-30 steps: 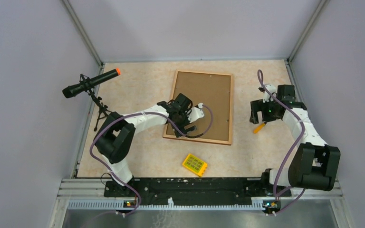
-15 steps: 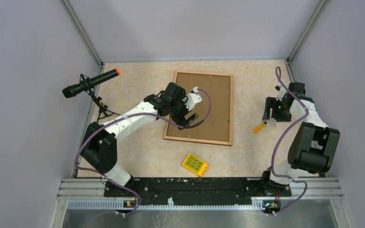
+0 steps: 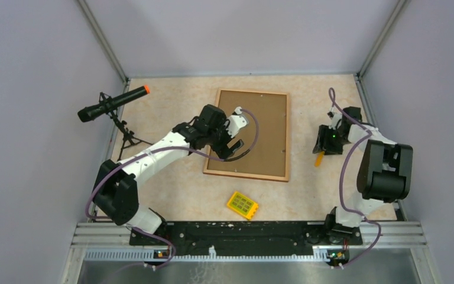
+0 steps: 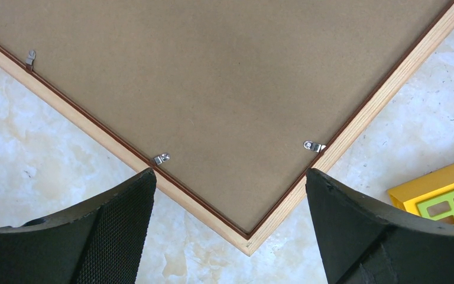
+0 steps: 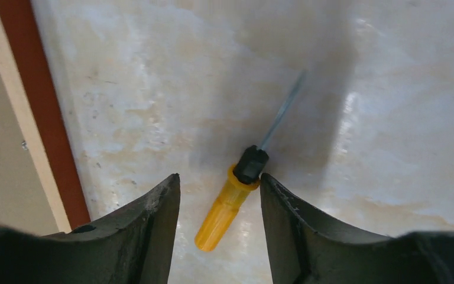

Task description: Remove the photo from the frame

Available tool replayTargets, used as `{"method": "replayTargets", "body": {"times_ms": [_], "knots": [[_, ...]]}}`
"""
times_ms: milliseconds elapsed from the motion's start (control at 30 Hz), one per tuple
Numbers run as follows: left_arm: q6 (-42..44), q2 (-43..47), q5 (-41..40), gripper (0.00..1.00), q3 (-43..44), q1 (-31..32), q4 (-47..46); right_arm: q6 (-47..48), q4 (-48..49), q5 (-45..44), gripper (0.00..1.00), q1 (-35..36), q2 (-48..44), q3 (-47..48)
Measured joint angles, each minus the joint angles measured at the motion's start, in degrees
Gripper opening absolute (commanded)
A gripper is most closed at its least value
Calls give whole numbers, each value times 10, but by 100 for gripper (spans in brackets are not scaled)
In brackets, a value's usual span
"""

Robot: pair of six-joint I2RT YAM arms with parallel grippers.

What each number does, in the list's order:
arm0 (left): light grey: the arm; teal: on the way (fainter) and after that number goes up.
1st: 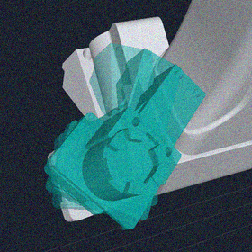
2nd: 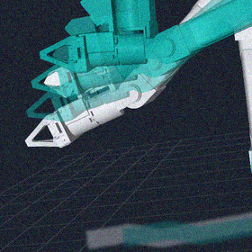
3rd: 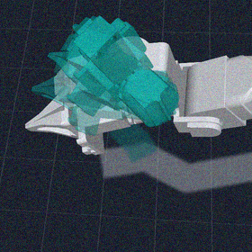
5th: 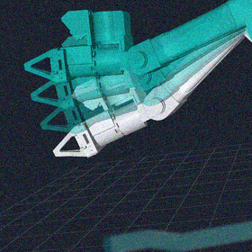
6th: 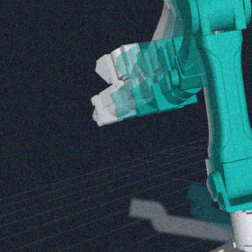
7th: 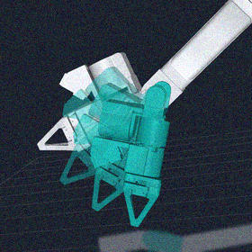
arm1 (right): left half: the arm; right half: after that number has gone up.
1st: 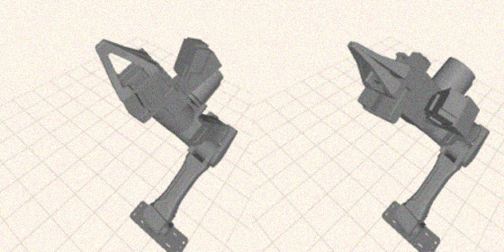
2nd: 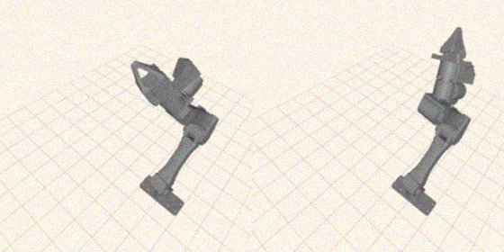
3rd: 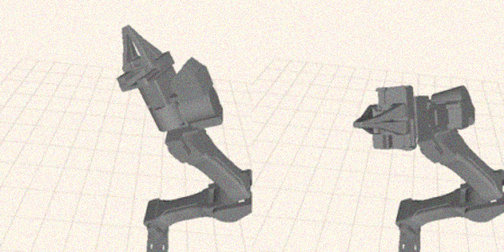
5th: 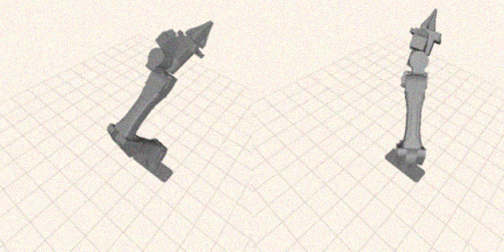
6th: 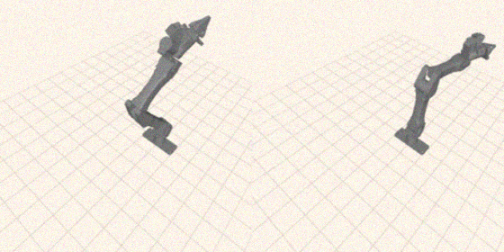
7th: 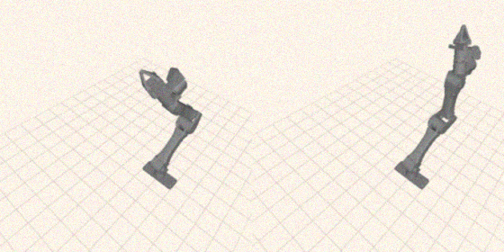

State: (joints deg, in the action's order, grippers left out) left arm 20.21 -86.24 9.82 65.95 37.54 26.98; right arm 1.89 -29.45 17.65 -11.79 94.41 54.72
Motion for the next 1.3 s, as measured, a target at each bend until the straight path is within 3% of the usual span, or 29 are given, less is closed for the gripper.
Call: {"method": "replayTargets", "body": {"times_ms": [100, 367, 600, 800, 900, 1067, 1300], "knots": [[0, 5, 0, 99, -5, 0, 0, 0, 19, -4, 41, 38, 6, 1], [-8, 10, 14, 99, -5, 0, 0, -12, 36, 2, 1, 64, 57, 48], [-28, 4, 45, 99, 43, -2, 23, -27, 10, 45, 0, 64, 67, 90], [-101, 1, 151, 99, 121, -38, 5, -163, 101, 146, 0, 66, -53, 106], [-172, 6, 221, 99, 125, -68, -60, -259, 189, 179, 0, 74, -121, 133], [-283, 9, 310, 99, 125, -83, -178, -365, 294, 215, 0, 108, -151, 187], [-509, -16, 396, 99, 106, -79, -422, -517, 395, 212, 0, 165, -154, 150]]}}
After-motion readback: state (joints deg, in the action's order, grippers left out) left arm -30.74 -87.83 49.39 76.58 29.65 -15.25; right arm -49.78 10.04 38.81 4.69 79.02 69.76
